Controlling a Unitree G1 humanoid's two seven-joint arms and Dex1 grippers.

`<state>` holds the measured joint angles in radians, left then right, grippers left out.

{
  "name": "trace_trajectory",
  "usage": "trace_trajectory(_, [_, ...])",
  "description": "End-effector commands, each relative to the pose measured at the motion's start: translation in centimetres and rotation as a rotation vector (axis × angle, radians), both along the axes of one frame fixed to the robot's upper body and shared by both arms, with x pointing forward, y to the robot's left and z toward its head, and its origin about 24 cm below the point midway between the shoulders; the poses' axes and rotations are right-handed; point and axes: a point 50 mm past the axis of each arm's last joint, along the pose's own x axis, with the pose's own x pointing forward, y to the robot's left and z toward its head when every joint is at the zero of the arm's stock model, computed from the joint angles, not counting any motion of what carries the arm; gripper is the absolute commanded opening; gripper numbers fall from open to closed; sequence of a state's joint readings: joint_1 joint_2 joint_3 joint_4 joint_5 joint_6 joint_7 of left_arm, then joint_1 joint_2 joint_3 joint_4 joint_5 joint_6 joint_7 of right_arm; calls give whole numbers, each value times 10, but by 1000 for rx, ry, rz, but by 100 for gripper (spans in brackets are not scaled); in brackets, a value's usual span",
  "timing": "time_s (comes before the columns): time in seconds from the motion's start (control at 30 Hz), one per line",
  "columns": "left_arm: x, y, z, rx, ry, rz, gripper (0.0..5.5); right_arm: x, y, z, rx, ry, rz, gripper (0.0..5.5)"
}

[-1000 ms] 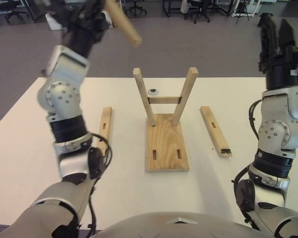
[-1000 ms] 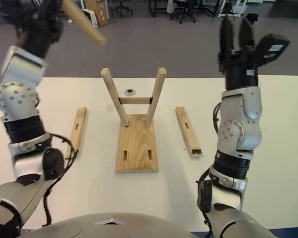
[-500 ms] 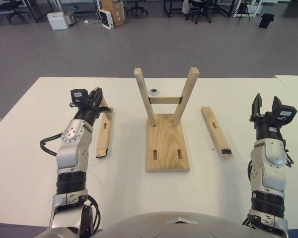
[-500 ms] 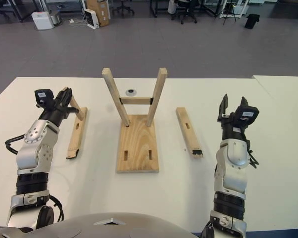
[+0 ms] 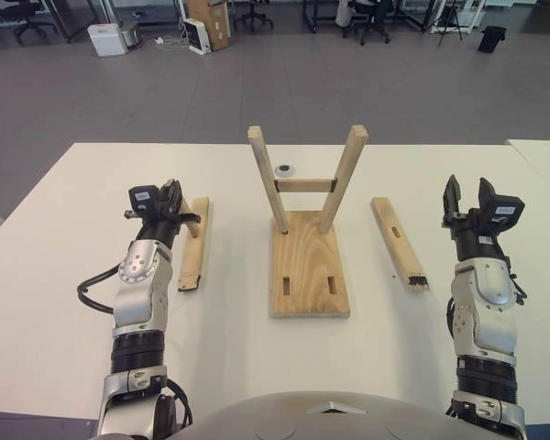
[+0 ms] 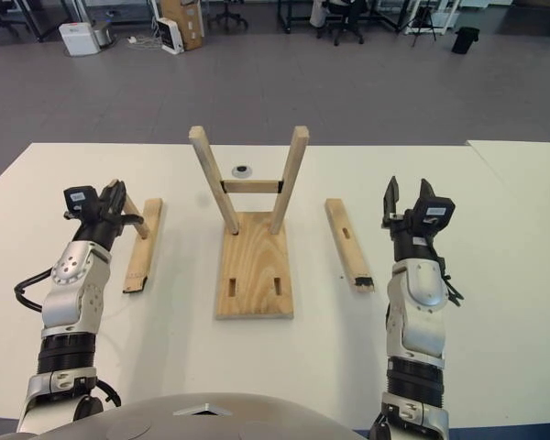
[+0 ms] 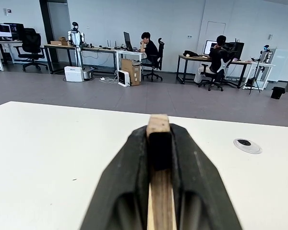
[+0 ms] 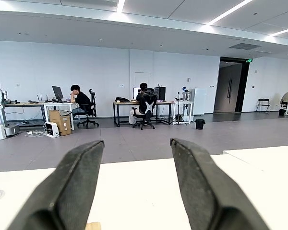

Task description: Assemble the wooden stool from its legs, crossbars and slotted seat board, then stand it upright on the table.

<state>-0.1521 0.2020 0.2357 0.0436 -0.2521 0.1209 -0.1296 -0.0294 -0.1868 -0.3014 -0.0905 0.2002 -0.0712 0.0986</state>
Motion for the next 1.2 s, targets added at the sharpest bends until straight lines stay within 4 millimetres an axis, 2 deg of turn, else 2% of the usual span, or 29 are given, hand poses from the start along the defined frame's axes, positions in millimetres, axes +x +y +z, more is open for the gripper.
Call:
trace_trajectory(0.03, [-1,3,-4,26,22,22,41,5,3,3,1,-15,22,258])
trace_trajectory(0.27, [-9,-3,-23,33,88,0,41,6,4,2,-1,-13,29,258])
trace_trajectory(0.37, [-30,-3,-41,78,64,-50,41,5,6,0,1,-11,34,258])
trace_trajectory(0.43, [-49,3,-57,66,76,-66,41,4,7,-1,2,-10,33,258])
trace_trajectory(0.5, [-60,10,-68,66,111,-62,41,4,7,-2,2,-7,29,258])
trace_trajectory(0.97, [-49,10,-74,69,162,-55,41,5,6,-2,4,-9,24,258])
trace_trajectory(1.0, [-48,10,-73,73,161,-51,77,6,7,-2,4,-9,27,258])
trace_trajectory(1.2, [-39,13,-67,98,139,-37,172,8,10,-2,8,-8,41,258])
